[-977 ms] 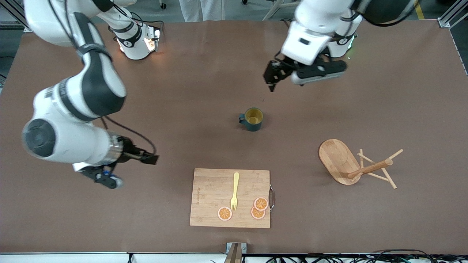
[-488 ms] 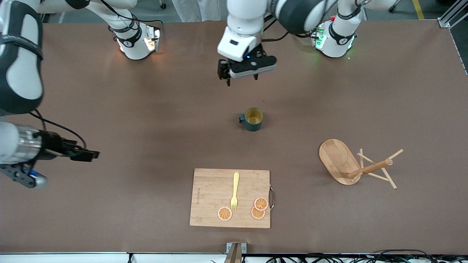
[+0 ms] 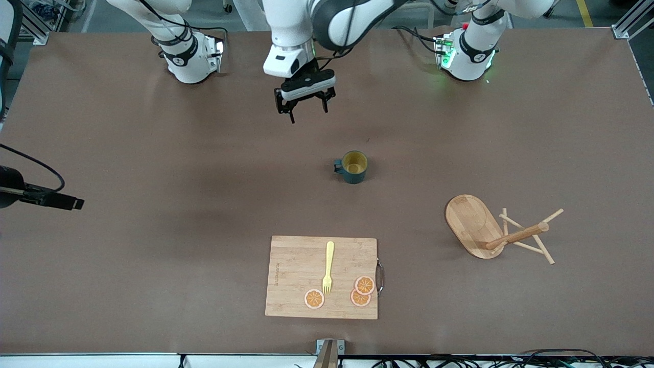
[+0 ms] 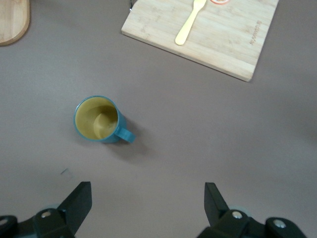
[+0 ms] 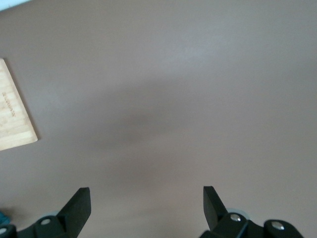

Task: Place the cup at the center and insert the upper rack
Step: 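Withdraw the right gripper while the left gripper moves above the mug, then lower the left gripper and grasp the teal mug by its handle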

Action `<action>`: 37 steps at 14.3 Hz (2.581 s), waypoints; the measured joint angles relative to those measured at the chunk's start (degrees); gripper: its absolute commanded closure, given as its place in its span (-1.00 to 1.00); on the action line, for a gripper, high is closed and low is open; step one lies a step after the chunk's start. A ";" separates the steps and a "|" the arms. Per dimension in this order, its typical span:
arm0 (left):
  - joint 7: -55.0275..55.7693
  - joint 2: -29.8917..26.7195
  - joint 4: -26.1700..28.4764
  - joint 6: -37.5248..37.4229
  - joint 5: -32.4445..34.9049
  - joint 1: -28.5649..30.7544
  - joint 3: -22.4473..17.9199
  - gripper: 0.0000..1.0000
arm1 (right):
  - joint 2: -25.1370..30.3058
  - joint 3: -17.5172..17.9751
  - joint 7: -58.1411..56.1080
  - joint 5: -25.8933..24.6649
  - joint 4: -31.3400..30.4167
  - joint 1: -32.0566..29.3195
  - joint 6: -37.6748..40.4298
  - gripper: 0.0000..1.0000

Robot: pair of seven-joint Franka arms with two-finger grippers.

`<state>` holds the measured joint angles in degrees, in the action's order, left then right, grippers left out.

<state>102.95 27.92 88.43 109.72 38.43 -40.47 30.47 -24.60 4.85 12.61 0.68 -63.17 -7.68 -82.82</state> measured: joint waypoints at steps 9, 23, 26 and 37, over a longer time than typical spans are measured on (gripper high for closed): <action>23.92 9.09 9.37 1.58 27.75 -4.94 0.03 -0.99 | 12.91 -10.67 -9.59 -0.31 -12.63 6.88 -7.54 -1.00; 36.25 17.89 13.26 -2.50 53.15 -7.62 -4.57 -0.98 | 23.45 -7.08 -12.20 -0.31 -27.73 3.57 -10.88 -1.00; 36.18 18.93 13.27 -2.50 57.66 -8.22 -6.24 -0.98 | 25.60 -7.03 -12.24 -0.31 -30.53 3.60 -10.86 -1.00; 34.17 21.06 13.07 -2.53 60.65 -8.70 -7.56 -0.95 | 26.19 -7.03 -13.99 -0.31 -31.46 3.60 -10.16 -1.00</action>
<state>137.12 48.99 101.49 107.19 99.08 -49.18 22.91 1.59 -2.18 -1.38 0.37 -94.64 -4.08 -92.99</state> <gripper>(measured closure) 0.022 0.000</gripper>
